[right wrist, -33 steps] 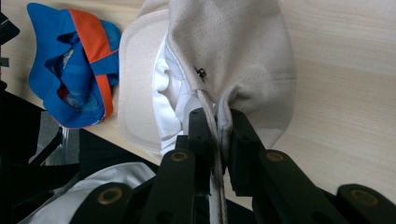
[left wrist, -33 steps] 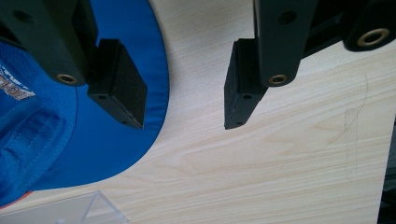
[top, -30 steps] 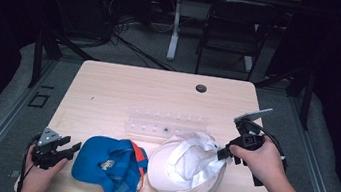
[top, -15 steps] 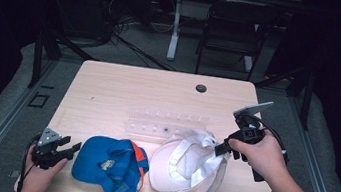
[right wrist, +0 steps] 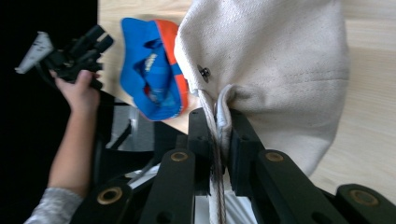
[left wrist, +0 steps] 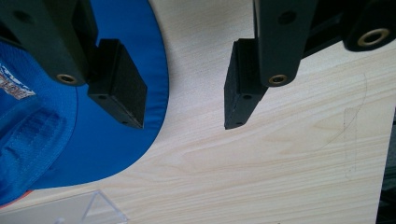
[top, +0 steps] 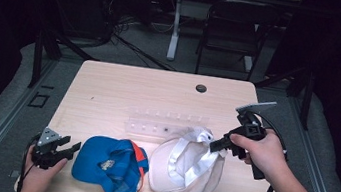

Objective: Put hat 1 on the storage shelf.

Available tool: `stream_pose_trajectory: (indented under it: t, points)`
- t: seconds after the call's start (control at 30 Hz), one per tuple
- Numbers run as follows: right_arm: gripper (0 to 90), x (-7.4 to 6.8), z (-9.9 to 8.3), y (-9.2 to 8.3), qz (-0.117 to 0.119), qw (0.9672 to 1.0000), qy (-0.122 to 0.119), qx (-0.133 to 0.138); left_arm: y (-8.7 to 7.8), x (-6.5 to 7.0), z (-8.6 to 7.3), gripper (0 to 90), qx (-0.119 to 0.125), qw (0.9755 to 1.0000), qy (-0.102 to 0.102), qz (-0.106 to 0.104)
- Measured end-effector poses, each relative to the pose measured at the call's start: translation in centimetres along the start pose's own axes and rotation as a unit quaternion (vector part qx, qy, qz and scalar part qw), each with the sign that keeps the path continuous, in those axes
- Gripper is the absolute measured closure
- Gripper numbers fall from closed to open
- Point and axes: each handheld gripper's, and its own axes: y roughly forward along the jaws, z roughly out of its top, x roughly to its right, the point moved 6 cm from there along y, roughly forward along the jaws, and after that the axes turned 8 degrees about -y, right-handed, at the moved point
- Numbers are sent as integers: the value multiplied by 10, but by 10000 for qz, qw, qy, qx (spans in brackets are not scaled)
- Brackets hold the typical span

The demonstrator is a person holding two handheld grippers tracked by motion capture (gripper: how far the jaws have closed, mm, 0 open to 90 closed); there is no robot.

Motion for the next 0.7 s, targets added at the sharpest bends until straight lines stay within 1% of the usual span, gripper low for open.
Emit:
stream_pose_trajectory:
  t: [0.1,0.13,0.17,0.2,0.23,0.27,0.3,0.33,0.37,0.43,0.47,0.5,0.6,0.63,0.67,0.7]
  points:
    - [820,-3,0,0,212,9997,73,31,0,0,0,495,6,10000,1,1]
    - [820,-4,1,0,289,9995,137,73,0,0,0,495,10,10000,1,2]
    - [820,-5,0,0,377,9992,148,42,0,0,0,495,10,10000,3,3]
    - [820,-5,0,-1,438,9990,90,-18,0,0,0,495,9,10000,3,6]
    - [819,-8,0,1,605,9980,202,36,0,0,0,495,10,10000,2,4]
    - [820,-9,0,1,674,9975,205,55,0,0,0,495,10,10000,0,4]
    - [820,-9,0,1,674,9975,205,55,0,0,0,495,10,10000,0,4]
    - [820,-10,1,0,740,9970,212,69,0,0,0,495,5,10000,7,6]
    - [820,-10,1,0,811,9966,139,65,0,0,0,495,4,10000,8,9]
    - [820,-14,3,-1,953,9953,154,123,0,0,0,495,6,10000,7,8]
    - [820,-14,3,-1,953,9953,154,123,0,0,0,495,6,10000,7,8]
    - [820,-16,4,-1,1014,9946,139,174,0,0,0,495,3,10000,8,7]
    - [820,-18,5,-2,1064,9941,141,168,0,0,0,495,14,10000,5,8]
    - [820,-19,5,-1,1117,9935,113,194,0,0,0,495,23,10000,-3,8]
    - [820,-19,5,-1,1117,9935,113,194,-1,0,1,495,43,10000,-1,17]
    - [820,-21,6,-1,1164,9928,144,241,-1,0,1,496,40,10000,11,17]
